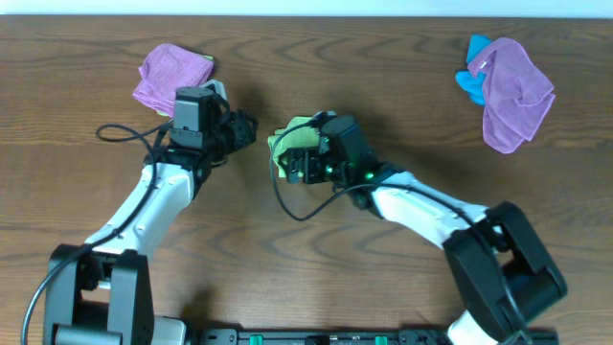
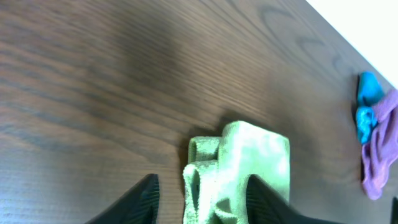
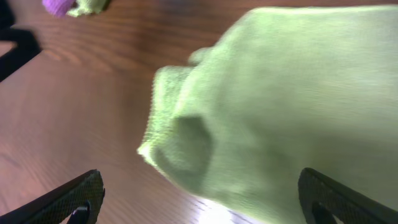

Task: Fold the cloth
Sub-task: 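Release the cloth with the right gripper and retract it to rest, then lift the folded green cloth with the left gripper and carry it to the pink stack, then lower the green cloth onto the pink cloth stack with the left gripper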

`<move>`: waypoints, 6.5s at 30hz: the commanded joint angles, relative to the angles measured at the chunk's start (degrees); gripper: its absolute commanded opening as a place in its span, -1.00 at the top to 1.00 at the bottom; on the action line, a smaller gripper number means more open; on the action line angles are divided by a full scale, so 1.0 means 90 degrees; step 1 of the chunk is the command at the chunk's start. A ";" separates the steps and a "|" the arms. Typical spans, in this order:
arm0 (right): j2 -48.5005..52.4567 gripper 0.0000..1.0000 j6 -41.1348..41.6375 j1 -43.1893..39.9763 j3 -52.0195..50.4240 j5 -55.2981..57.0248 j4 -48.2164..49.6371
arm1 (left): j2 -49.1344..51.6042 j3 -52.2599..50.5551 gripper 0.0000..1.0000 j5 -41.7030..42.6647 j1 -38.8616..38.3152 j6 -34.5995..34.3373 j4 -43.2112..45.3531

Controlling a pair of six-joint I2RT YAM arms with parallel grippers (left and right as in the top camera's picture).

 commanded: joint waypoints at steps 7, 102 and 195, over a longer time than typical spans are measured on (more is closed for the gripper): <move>-0.1275 -0.98 -0.0274 -0.0714 0.0092 -0.0049 -0.1149 | -0.0296 0.0112 -0.55 0.0092 0.0209 0.0017 -0.0534; -0.9632 -0.98 -0.1350 -0.3390 -0.2499 -0.0168 -0.6443 | 0.2516 -0.1166 -0.17 0.1260 -0.0959 -0.2871 0.2922; -0.9632 -0.98 -0.1350 -0.3390 -0.2499 -0.0168 -0.6443 | 0.3509 0.5110 0.89 -0.1297 0.1639 -0.0522 -0.0925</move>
